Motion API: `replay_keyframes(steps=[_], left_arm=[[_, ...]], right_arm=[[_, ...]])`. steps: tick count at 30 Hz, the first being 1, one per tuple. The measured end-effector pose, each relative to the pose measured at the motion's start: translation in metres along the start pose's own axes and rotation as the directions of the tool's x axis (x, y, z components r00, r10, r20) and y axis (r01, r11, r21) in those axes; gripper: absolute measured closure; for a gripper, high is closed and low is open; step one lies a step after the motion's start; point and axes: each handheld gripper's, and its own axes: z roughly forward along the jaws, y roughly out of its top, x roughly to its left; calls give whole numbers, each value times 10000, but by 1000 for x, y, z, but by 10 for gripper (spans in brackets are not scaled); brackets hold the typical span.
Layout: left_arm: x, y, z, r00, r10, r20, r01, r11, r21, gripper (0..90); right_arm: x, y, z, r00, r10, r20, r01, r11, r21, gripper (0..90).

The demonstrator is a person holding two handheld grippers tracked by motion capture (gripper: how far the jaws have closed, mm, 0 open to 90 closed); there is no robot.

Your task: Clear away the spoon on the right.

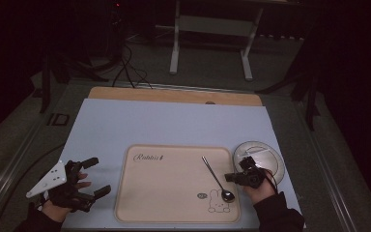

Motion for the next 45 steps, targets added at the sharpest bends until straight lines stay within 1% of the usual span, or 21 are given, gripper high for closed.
replay_keyframes(steps=[1,2,3,4,11,13,15,18,25,31,38,45], left_arm=[[0,0,0,10000,-2,6,2,10000,3,0],[0,0,0,10000,-2,6,2,10000,3,0],[0,0,1,10000,-1,8,1,10000,5,0],[0,0,1,10000,1,10,-1,10000,12,0],[1,0,2,10000,-32,47,32,10000,4,0],[1,0,3,10000,-56,49,56,10000,6,0],[1,0,4,10000,-18,70,18,10000,29,0],[1,0,5,9999,-9,104,9,10000,43,0],[1,0,4,10000,-11,82,11,10000,29,0],[1,0,3,10000,-18,77,18,10000,11,0],[1,0,3,10000,10,73,-10,10000,13,0],[1,1,3,10000,42,84,-43,10000,21,0]], right_arm=[[0,-4,-1,10000,65,-17,-65,10000,64,900],[0,-4,-1,10000,65,-17,-65,10000,64,900],[0,-7,-1,9999,138,-100,-137,9999,87,900],[0,-14,0,9996,208,-167,-205,9997,154,900],[-4,-25,6,9991,395,-149,-390,9987,337,900],[-5,-28,6,9982,524,-296,-516,9983,277,900],[-4,-29,6,9983,503,-291,-494,9983,311,900],[-1,-33,6,9963,622,-596,-603,9976,335,900],[11,-35,11,9940,441,-1003,-398,9982,450,900],[18,-35,15,9916,405,-1227,-344,9981,511,900],[22,-32,18,9920,296,-1225,-232,9983,531,900],[22,-27,10,9934,170,-1133,-158,9998,108,899]])
